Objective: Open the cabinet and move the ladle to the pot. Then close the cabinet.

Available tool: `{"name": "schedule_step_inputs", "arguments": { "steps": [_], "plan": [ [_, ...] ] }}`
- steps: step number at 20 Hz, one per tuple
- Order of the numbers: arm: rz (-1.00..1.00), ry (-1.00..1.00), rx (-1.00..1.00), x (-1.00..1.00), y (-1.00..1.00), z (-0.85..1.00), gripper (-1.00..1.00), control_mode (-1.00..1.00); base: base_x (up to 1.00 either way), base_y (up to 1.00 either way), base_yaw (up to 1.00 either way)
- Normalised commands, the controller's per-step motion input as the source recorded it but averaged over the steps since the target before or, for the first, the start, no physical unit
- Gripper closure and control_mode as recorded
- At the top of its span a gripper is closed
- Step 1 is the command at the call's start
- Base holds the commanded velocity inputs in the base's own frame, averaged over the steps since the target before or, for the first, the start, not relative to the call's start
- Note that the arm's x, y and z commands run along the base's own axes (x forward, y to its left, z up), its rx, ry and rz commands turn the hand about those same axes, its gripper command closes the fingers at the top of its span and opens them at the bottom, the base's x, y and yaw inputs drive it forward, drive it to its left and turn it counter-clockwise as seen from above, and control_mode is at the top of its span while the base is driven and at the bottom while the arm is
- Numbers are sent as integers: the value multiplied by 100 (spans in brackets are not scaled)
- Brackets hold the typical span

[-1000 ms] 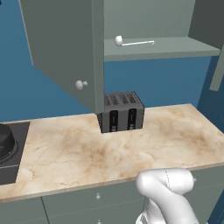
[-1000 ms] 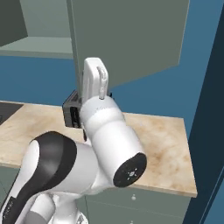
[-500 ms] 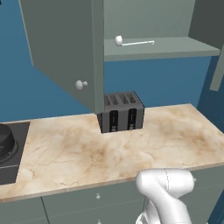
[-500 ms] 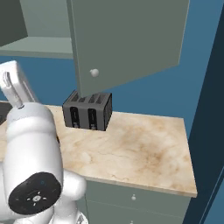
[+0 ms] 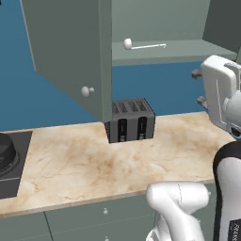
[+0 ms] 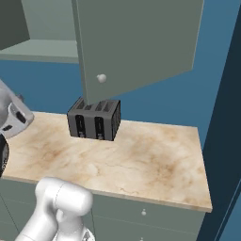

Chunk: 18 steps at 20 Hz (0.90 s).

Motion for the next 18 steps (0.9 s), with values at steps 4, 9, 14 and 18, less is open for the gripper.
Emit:
{"name": "schedule_step_inputs", "arguments": {
  "steps": [4, 9, 14, 18],
  "plan": [
    [-25, -2, -24, 58, 48, 2, -100, -100, 0, 0, 0],
    [-32, 0, -24, 61, 5, 20, -100, -100, 0, 0, 0],
    [-45, 0, -17, 33, -21, 23, -100, -100, 0, 0, 0],
    [-48, 0, -14, 33, -37, 17, -100, -100, 0, 0, 0]
  ]
}}
